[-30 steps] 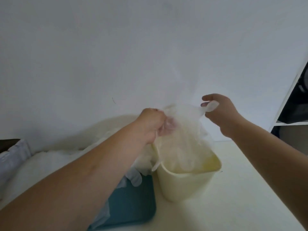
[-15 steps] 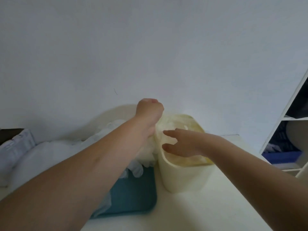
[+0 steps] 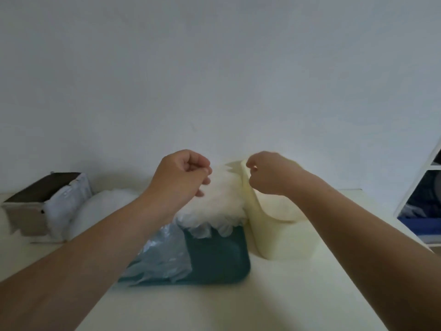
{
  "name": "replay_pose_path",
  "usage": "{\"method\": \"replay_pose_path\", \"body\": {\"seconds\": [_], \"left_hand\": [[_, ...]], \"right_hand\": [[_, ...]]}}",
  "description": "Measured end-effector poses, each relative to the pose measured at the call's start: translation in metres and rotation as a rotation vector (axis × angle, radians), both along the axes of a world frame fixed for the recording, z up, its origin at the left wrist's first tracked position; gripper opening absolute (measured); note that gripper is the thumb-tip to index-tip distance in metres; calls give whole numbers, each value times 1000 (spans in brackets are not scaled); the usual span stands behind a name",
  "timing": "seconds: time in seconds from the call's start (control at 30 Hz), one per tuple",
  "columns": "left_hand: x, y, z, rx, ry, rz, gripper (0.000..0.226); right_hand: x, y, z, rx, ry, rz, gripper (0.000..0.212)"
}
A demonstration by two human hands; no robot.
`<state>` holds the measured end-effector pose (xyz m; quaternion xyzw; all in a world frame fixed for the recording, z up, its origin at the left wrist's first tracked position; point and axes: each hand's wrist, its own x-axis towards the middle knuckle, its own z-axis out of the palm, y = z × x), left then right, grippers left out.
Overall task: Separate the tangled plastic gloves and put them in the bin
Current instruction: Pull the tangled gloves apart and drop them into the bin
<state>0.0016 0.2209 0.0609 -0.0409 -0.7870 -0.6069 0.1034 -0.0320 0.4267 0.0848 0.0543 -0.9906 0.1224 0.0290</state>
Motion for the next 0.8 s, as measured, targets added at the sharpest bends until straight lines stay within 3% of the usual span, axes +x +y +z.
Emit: {"method": "replay_pose_path", "body": {"seconds": [0.13, 0.2, 0.3, 0.4, 0.47, 0.6, 0.67, 0.73, 0.8], "left_hand": [[22, -37, -26, -415, 15, -23, 10], [33, -59, -43, -579, -28, -53, 2], [43, -83, -70, -770, -98, -112, 27], [44, -97, -95, -912, -133, -163, 52], [40, -102, -109, -947, -77, -164, 51], [30, -109, -121, -834, -18, -162, 16], [26, -114, -113, -692, -38, -138, 20], [22, -121, -96, -415, -63, -66, 23], [21, -124, -76, 0, -175, -37, 23]], "right_hand": [[28, -66, -7, -273, 225, 197, 46], [34, -96, -22, -467, 137, 270, 43], [32, -121, -52, -655, -107, 247, 39], [21, -132, -79, -690, -77, 204, 34], [14, -137, -86, -775, -56, 172, 31], [7, -144, -89, -851, -84, 206, 24], [8, -145, -86, -915, -126, 252, 19], [9, -144, -80, -1047, -178, 287, 27], [8, -141, -75, -1188, -231, 357, 38]]}}
